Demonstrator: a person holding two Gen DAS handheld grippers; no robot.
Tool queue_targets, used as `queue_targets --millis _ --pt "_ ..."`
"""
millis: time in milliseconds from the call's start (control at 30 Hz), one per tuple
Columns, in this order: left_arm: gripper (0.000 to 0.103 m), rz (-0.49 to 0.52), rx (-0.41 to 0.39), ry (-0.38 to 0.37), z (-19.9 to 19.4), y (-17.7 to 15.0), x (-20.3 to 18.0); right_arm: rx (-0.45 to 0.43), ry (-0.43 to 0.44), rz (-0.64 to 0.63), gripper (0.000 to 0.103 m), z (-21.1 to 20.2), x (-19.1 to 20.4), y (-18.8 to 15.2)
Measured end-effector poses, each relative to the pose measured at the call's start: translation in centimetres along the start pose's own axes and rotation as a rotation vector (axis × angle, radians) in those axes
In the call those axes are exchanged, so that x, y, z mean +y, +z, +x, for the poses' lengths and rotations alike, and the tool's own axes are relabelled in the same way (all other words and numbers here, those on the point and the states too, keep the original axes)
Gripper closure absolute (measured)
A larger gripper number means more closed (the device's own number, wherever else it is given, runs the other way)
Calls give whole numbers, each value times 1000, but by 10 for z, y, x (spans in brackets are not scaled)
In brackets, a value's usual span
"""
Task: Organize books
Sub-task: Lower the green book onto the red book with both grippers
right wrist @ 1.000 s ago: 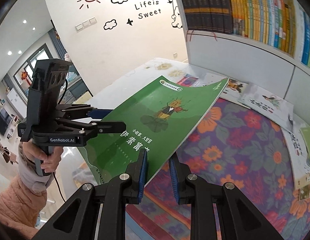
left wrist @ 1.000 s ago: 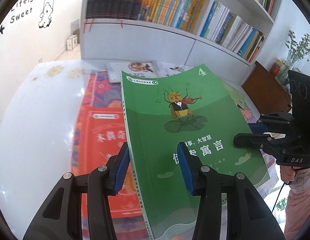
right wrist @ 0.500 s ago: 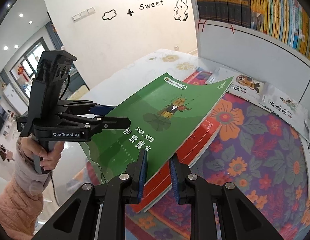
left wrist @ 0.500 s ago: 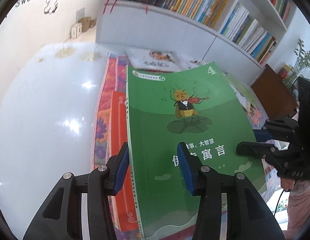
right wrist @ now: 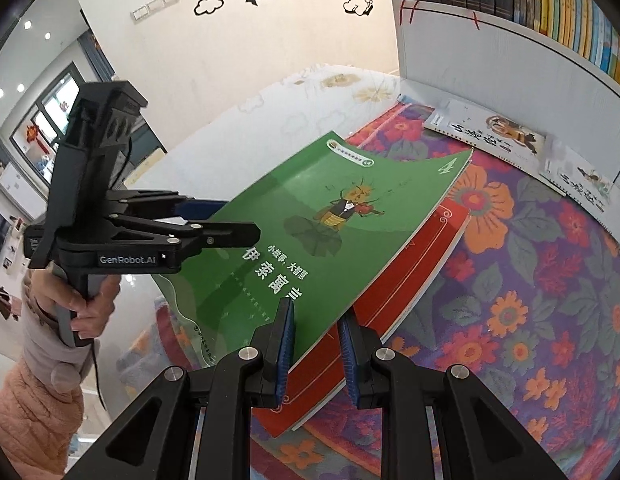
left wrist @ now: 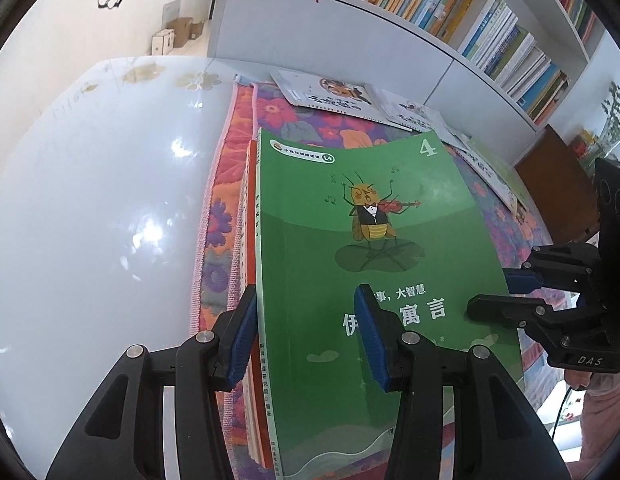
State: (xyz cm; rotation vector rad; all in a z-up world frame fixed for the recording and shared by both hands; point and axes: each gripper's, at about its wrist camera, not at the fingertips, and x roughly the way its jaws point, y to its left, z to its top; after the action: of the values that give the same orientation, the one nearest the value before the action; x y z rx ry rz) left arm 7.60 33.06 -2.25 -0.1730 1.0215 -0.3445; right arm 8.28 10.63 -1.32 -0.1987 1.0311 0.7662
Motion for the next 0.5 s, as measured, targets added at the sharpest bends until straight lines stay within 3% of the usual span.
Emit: queue_targets --millis 500 --pt "56 44 20 108 6 5 -12 51 -12 54 80 20 -11 -1"
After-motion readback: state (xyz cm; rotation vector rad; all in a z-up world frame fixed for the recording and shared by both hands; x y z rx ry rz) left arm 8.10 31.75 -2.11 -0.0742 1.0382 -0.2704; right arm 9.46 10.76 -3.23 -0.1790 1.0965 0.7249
